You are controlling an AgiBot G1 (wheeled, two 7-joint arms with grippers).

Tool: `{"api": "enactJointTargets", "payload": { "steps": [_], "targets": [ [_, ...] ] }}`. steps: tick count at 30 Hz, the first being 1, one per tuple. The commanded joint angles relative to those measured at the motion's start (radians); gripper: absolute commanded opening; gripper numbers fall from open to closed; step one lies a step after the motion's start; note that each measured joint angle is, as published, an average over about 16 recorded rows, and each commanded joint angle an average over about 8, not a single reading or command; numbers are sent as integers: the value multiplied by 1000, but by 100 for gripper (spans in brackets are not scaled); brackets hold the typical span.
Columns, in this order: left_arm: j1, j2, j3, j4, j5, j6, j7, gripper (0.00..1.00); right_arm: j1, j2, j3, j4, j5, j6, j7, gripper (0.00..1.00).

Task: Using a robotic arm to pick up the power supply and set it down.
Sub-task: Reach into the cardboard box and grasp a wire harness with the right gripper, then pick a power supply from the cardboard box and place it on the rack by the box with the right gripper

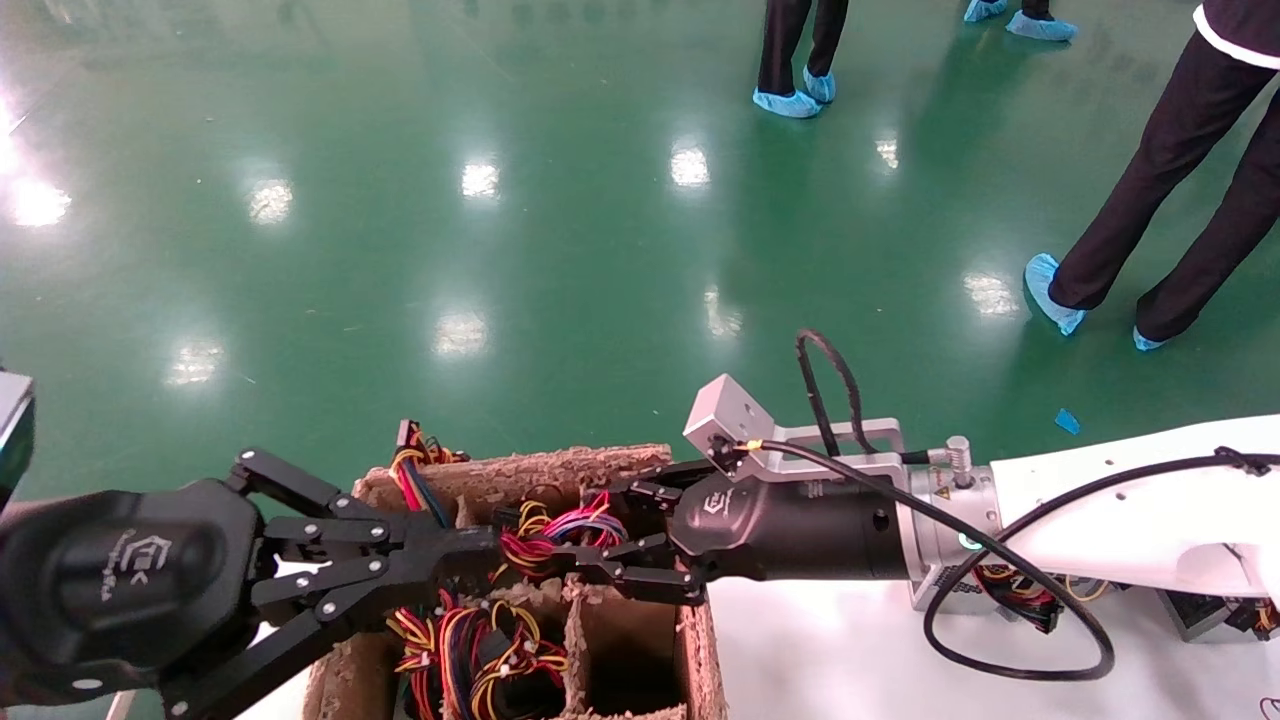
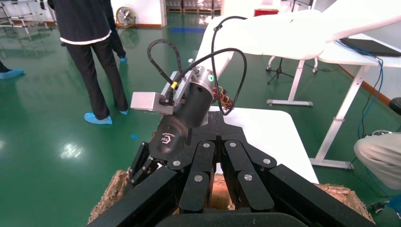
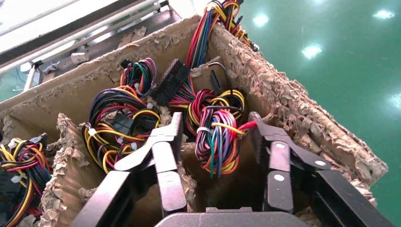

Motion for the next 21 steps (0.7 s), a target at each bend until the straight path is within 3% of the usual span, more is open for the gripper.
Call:
{"api": "enactJointTargets", "payload": {
  "steps": [1, 15, 21],
  "targets": [
    [0, 0, 0, 0, 0, 0, 0, 0, 0, 0, -2, -4, -3, -2, -1, 0],
    [0, 0, 0, 0, 0, 0, 0, 0, 15, -6, -6, -37, 6, -46, -21, 0],
    [0, 0, 0, 0, 0, 0, 0, 0, -2, -8, 40, -69, 92, -56, -25, 0]
  ]
}}
